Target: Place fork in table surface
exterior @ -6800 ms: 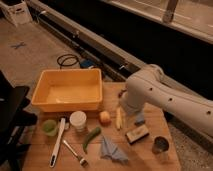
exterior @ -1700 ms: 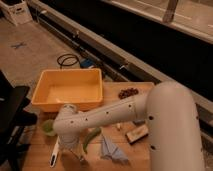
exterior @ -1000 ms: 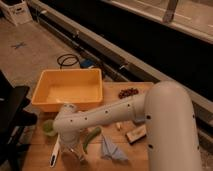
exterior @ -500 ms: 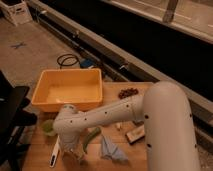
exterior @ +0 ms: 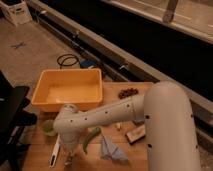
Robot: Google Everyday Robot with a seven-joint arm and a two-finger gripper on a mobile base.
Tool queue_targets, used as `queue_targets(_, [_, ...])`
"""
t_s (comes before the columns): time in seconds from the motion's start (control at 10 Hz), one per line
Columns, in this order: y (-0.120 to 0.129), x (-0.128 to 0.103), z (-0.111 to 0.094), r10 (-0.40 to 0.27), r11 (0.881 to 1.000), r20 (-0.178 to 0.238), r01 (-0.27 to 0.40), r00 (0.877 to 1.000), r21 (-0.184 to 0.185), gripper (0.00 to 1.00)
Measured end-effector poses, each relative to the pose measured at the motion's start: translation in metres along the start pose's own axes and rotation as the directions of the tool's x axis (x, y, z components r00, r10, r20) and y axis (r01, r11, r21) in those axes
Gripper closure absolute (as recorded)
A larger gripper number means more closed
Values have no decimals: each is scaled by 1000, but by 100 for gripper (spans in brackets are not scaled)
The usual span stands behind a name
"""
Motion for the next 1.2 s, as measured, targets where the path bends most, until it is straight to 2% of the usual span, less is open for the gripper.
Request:
queue_targets(0.1, [-1, 1, 0, 0, 1000, 0, 0, 1000, 12, 100])
queue_targets(0.4, [2, 0, -2, -5, 1000, -3, 5, 1000, 3, 100])
queue_targets(0.5, [3, 0, -5, -2, 1000, -5, 2, 1000, 13, 100])
queue_targets(0.6, [2, 0, -15, 5, 998, -13, -4, 1000, 62, 100])
queue_targets(0.8, [-3, -5, -51, 19, 986, -37, -13, 999, 163, 100])
queue_targets(1.0, [-4, -6, -88, 49, 971, -71, -31, 996, 235, 100])
queue_targets(1.2, [-3, -5, -112, 91, 950, -86, -61, 992, 306, 100])
